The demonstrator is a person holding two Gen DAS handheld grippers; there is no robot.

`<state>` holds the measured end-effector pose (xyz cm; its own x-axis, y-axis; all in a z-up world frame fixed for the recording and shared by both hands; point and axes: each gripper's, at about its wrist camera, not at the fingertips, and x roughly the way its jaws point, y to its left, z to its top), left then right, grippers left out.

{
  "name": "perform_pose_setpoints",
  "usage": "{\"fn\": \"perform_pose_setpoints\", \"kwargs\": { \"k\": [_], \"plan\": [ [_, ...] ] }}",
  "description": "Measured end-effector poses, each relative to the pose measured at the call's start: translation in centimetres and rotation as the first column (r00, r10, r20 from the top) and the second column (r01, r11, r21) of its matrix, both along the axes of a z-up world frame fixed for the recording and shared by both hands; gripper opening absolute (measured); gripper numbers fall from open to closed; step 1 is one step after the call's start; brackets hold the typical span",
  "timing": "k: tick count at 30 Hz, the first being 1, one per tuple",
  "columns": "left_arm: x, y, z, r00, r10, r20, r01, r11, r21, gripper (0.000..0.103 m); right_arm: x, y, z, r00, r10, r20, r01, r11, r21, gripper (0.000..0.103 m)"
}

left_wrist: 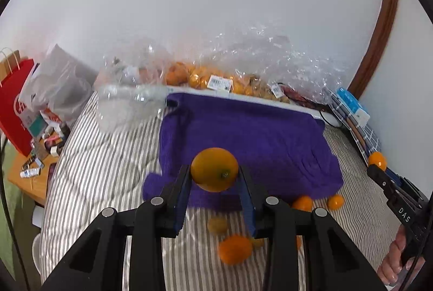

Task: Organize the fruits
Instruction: 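Lift and carry the held oranges over the purple towel with both tools, then lower both oranges onto the purple towel and open both tools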

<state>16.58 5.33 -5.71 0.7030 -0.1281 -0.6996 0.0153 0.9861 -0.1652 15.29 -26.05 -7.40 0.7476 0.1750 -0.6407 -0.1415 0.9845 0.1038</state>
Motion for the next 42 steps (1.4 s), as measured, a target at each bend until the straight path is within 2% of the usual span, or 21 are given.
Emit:
{"fn": "perform_pose_setpoints", "kwargs": {
  "k": [4,11,15,21,26,30,39,42],
  "plan": [
    [2.1,-0.3,0.5,1.0,0.006,0.003,-0.006,0.999,0.031,0.033,2.5,0.1,0.1,1.0,0.009,0.007,-0.009,1.0,-0.006,0.032],
    [6.0,-0.7,0.0,0.999,0.029,0.017,-0.029,0.999,0.03,0.033,7.2,0.4,-1.1,1.0,0.012,-0.009,-0.011,1.0,0.009,0.032],
    [8.6,-1.4,-1.5,0.999,0.044,0.007,-0.044,0.999,0.031,0.033,9.9,0.8,-2.5,0.999,0.025,-0.045,-0.024,1.0,0.02,0.032],
    [11.6,-2.3,-4.9,0.998,0.046,-0.05,-0.044,0.998,0.035,0.033,13.0,2.2,-5.5,0.995,0.04,-0.087,-0.039,0.999,0.003,0.032],
    [12.9,-2.9,-7.3,0.994,0.032,-0.105,-0.024,0.997,0.076,0.033,14.3,3.0,-8.3,0.989,0.049,-0.142,-0.051,0.999,-0.011,0.032],
    [13.2,-2.6,-8.3,0.99,0.031,-0.139,-0.022,0.997,0.067,0.033,14.9,3.2,-9.6,0.983,0.047,-0.175,-0.052,0.998,-0.021,0.032],
    [13.5,-2.0,-9.9,0.979,0.037,-0.201,-0.026,0.998,0.056,0.033,15.4,3.1,-10.8,0.975,0.045,-0.217,-0.05,0.999,-0.018,0.032],
    [13.5,-2.1,-9.9,0.979,0.038,-0.199,-0.025,0.997,0.068,0.033,15.5,3.0,-10.9,0.974,0.04,-0.224,-0.045,0.999,-0.019,0.032]
  ]
}}
